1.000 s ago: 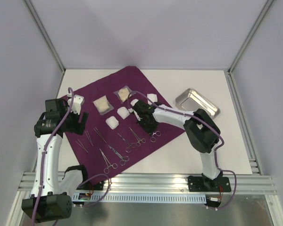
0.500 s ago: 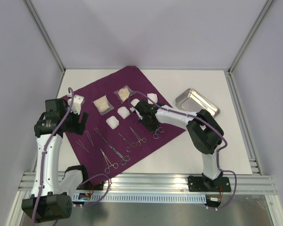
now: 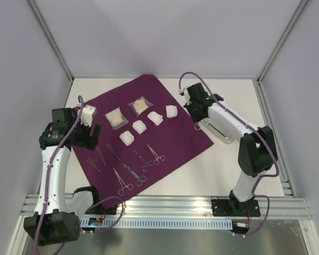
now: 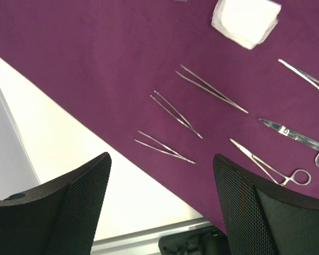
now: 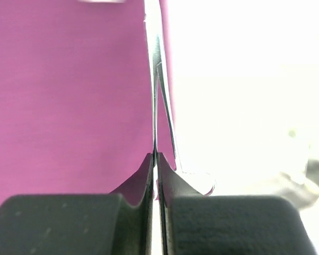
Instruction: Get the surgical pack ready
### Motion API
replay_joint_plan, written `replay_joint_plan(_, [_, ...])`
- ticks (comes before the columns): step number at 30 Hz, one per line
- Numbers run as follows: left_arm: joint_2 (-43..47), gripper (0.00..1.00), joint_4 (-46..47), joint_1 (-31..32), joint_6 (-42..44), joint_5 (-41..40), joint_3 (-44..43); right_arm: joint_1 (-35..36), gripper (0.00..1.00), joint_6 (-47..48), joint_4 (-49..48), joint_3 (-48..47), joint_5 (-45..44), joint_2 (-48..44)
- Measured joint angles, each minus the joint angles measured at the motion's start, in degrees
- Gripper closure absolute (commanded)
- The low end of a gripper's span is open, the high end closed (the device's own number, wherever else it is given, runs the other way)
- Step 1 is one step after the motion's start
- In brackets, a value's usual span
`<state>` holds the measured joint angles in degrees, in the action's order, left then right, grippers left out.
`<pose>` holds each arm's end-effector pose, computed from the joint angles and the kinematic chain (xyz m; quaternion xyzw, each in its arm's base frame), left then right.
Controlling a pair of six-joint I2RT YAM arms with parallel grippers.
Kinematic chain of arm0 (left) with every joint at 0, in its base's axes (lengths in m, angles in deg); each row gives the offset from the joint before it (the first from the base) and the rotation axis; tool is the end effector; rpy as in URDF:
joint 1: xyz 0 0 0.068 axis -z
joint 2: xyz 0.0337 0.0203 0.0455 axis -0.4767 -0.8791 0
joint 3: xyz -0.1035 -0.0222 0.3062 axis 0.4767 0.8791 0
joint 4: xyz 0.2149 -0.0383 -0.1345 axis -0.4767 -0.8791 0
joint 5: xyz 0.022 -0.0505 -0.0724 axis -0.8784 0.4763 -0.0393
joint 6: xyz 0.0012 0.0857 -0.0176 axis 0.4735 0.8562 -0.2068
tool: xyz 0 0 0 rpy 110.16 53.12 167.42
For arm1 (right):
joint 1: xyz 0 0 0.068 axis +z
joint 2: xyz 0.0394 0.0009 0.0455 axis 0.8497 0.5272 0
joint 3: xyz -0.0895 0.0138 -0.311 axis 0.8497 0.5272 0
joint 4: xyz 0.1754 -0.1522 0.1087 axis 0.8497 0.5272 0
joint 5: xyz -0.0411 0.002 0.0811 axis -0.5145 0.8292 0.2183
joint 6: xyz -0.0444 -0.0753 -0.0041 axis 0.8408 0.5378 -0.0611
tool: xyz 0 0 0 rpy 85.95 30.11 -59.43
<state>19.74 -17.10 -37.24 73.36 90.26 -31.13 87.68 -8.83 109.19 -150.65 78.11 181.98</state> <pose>0.1647 0.0088 0.3292 0.1319 0.9369 -0.0193 0.3231 0.3569 0.1892 0.2653 -0.3016 0.9222 -0.0274 0.2406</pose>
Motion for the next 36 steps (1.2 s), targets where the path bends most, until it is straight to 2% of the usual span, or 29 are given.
replay_joint_plan(4, [-1.14,0.14,0.68,0.00,-0.09,1.92,-1.62,-12.41,0.99,3.21,-0.90,0.46,0.66,-1.36])
replay_joint_plan(8, [-1.62,0.14,1.73,0.00,-0.13,4.02,-2.29,-18.78,1.00,6.97,-2.97,4.57,0.74,-1.49])
replay_joint_plan(17, [-2.36,0.14,2.16,0.00,-0.13,7.02,-2.29,-23.39,1.00,14.40,-4.61,8.92,2.38,-1.46])
replay_joint_plan(24, [-2.71,0.14,2.45,0.00,-0.11,7.50,-2.29,-23.80,1.00,21.73,-7.15,11.08,4.00,0.42])
replay_joint_plan(36, [-2.91,0.14,2.54,0.00,-0.11,7.63,-2.29,-24.92,0.98,25.77,-7.74,11.17,6.58,6.01])
